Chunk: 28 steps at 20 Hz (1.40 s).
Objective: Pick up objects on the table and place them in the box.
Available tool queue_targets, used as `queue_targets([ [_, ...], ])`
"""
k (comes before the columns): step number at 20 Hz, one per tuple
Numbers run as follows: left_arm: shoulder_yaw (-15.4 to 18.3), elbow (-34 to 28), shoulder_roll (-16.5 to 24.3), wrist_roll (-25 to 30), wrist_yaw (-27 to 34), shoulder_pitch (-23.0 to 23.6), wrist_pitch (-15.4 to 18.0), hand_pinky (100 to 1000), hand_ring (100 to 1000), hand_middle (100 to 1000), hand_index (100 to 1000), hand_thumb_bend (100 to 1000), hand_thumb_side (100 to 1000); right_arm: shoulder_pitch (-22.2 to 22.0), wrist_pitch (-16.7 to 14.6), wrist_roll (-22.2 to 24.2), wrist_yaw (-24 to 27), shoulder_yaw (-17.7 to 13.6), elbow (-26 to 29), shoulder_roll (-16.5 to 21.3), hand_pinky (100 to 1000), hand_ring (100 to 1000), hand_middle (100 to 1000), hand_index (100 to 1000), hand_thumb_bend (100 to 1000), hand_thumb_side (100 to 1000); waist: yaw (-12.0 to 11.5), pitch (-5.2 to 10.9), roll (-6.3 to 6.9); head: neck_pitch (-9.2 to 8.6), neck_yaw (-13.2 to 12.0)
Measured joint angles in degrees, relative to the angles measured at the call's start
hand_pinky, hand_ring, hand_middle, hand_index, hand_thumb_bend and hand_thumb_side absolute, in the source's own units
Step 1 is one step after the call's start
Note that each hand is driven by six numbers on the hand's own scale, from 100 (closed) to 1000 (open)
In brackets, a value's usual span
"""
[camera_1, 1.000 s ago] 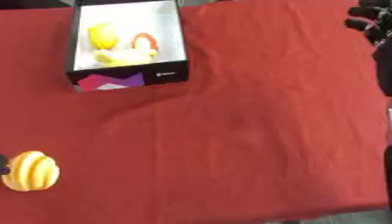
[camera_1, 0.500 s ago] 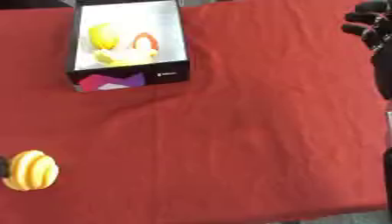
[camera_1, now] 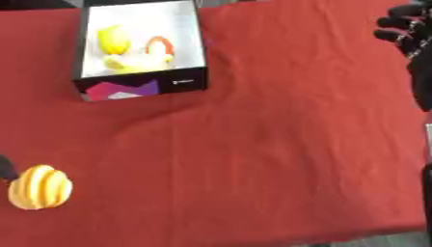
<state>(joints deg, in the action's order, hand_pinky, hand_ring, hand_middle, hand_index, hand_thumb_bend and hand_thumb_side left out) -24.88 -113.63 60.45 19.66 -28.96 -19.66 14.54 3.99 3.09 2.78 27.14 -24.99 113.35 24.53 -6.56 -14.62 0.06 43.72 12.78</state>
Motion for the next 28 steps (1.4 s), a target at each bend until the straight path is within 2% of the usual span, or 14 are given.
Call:
queue_targets([
  [3, -0.5, -0.1, -0.7, 1.8, 0.2, -1.9, -0.5, 879, 817, 773, 866, 488, 113, 0.0, 0.2, 0.2, 0.0, 0.0, 0.0, -0.1, 714, 679, 602, 798, 100, 616, 0.3, 0.00, 0.00, 0.00, 0.0],
  [7, -2.8, 1.5, -3.5, 7.5, -0.6, -4.6, -1.5, 886, 826, 780, 868, 498, 180, 0.5, 0.8, 0.5, 0.0, 0.2, 0.0, -0.1, 713, 679, 601, 798, 100, 616, 0.5, 0.00, 0.00, 0.00, -0.1],
  [10, -4.1, 3.8, -5.2, 10.5, -1.8, -6.1, -1.0, 887, 832, 783, 868, 526, 181, 0.6, 1.1, 0.6, 0.1, 0.3, 0.0, -0.1, 713, 679, 601, 798, 100, 616, 0.5, 0.00, 0.00, 0.00, -0.1],
  [16, -5.9, 8.6, -7.9, 11.4, -6.1, -7.1, 1.3, 882, 832, 781, 865, 533, 163, 0.6, 1.4, 0.9, 0.1, 0.3, 0.0, -0.1, 723, 684, 607, 805, 100, 614, 0.6, 0.00, 0.00, 0.00, -0.5],
  [21, -6.9, 11.9, -9.9, 10.7, -8.1, -7.8, 2.8, 864, 811, 758, 846, 459, 159, 0.5, 1.7, 1.6, 0.1, 0.4, 0.0, -0.6, 725, 685, 608, 806, 100, 614, 0.7, 0.00, 0.00, 0.00, -0.6],
  [24, -7.1, 12.8, -10.7, 10.0, -8.1, -8.1, 3.0, 831, 760, 678, 783, 353, 171, 0.5, 1.9, 1.9, 0.1, 0.4, 0.0, -0.6, 726, 685, 609, 807, 100, 614, 0.7, 0.00, 0.00, 0.00, -0.6],
  [25, -7.1, 12.9, -10.8, 9.6, -7.9, -8.1, 2.9, 831, 760, 678, 783, 353, 171, 0.5, 1.9, 2.0, 0.1, 0.4, 0.0, -0.6, 726, 685, 609, 807, 100, 614, 0.7, 0.00, 0.00, 0.00, -0.6],
  [28, -7.1, 12.5, -10.9, 8.7, -6.7, -7.9, 2.8, 786, 697, 606, 692, 285, 160, 0.4, 1.9, 2.2, 0.1, 0.4, 0.0, -0.7, 727, 686, 610, 807, 100, 613, 0.7, 0.00, 0.00, 0.00, -0.6],
])
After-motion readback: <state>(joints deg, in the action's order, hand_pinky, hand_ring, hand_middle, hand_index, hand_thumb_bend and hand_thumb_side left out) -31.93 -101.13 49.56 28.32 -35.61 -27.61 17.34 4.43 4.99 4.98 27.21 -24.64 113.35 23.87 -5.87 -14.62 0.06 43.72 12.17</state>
